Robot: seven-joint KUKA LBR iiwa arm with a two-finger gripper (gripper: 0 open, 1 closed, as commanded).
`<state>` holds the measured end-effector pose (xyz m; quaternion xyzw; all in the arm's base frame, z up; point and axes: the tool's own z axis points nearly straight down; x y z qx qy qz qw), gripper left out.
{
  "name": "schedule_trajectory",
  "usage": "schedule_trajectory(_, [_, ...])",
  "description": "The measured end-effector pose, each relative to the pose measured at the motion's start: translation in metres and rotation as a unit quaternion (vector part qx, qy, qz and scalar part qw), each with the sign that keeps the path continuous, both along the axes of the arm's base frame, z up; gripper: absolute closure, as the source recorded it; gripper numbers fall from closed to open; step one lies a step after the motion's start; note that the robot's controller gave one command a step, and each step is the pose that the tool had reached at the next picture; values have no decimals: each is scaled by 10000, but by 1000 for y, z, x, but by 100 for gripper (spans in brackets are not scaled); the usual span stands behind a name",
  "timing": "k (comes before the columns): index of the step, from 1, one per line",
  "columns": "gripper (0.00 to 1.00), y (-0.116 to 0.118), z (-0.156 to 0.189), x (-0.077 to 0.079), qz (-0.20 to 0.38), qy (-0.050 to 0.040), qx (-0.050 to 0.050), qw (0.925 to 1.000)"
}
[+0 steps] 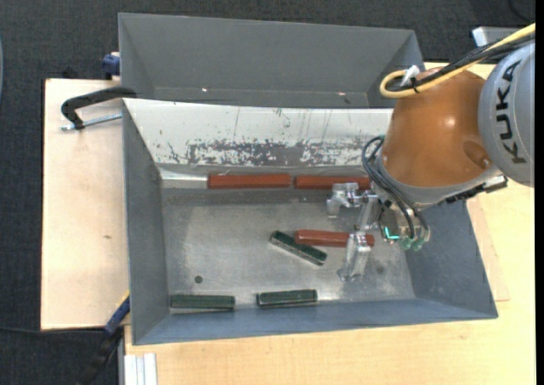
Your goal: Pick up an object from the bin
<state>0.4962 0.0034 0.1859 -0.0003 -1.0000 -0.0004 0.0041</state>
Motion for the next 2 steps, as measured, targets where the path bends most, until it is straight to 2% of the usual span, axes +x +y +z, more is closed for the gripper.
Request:
schedule_trajectory(1, [0,0,4,2,-1,-45,0,10000])
schedule_trajectory(2, [0,6,-72,17,-477,-60,3,9988])
